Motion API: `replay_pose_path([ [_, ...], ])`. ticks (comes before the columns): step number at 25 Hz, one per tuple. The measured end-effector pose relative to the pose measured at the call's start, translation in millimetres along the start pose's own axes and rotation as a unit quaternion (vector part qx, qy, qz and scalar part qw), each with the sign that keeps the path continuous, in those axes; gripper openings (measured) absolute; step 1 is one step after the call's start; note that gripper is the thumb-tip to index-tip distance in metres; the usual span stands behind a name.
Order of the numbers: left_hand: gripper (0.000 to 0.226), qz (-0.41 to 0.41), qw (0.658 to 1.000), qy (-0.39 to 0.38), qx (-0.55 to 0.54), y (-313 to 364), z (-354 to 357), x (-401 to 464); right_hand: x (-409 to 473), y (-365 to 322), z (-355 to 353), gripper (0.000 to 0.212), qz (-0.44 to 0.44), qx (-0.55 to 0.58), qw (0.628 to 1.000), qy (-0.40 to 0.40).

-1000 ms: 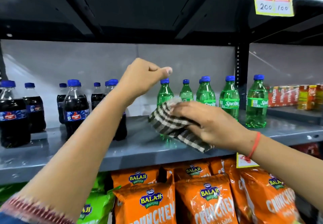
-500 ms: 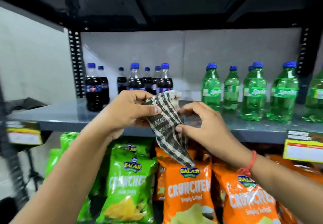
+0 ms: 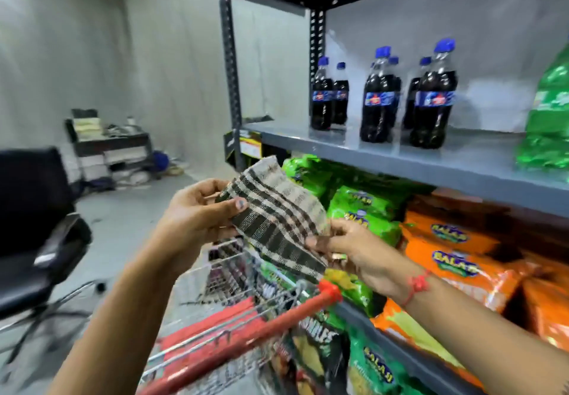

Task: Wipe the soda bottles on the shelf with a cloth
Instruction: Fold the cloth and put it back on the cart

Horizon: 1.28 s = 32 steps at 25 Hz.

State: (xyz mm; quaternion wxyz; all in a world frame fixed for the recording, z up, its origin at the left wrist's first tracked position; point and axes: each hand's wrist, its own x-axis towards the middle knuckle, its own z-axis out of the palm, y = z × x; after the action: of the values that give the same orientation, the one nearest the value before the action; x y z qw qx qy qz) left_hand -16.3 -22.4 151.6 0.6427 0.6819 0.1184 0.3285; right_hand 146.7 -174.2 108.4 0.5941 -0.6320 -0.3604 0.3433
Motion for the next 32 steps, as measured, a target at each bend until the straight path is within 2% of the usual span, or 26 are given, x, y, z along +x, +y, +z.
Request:
replay_pose_path([
  [2,0.021,-0.016,0.998,0.050,0.022,-11,-14,-27,2,0,10,0.023,-0.007,-0.025,0.999,-0.041],
  [4,0.022,-0.045,0.995,0.090,0.018,-25,-24,-51,7,-1,18,0.027,-0.022,-0.110,0.991,-0.074],
  [6,0.027,-0.079,0.990,0.114,0.007,-40,-30,-70,12,-2,25,0.034,-0.035,-0.189,0.976,-0.097],
  [9,0.041,-0.133,0.983,0.124,0.000,-60,-33,-89,21,-4,31,0.039,-0.036,-0.250,0.962,-0.106],
  [12,0.051,-0.192,0.979,0.044,0.058,-65,-36,-98,24,-8,38,0.042,-0.061,-0.263,0.956,-0.112],
  [16,0.081,-0.217,0.965,-0.027,0.143,-66,-33,-83,23,-9,51,0.047,-0.094,-0.281,0.947,-0.127],
  [23,0.057,-0.192,0.957,-0.065,0.208,-81,-18,-76,24,7,56,0.050,-0.084,-0.191,0.971,-0.120],
  [26,0.093,-0.194,0.962,-0.108,0.160,-91,-5,-80,24,11,60,0.052,-0.070,-0.154,0.980,-0.102],
  [27,0.098,-0.191,0.964,-0.112,0.144,-96,0,-79,24,12,63,0.053,-0.067,-0.150,0.981,-0.099],
  [29,0.086,-0.192,0.966,-0.084,0.150,-103,5,-76,26,12,64,0.057,-0.054,-0.141,0.983,-0.101],
  [32,0.036,-0.211,0.952,-0.074,0.208,-98,-3,-74,33,11,53,0.058,-0.020,-0.173,0.981,-0.088],
])
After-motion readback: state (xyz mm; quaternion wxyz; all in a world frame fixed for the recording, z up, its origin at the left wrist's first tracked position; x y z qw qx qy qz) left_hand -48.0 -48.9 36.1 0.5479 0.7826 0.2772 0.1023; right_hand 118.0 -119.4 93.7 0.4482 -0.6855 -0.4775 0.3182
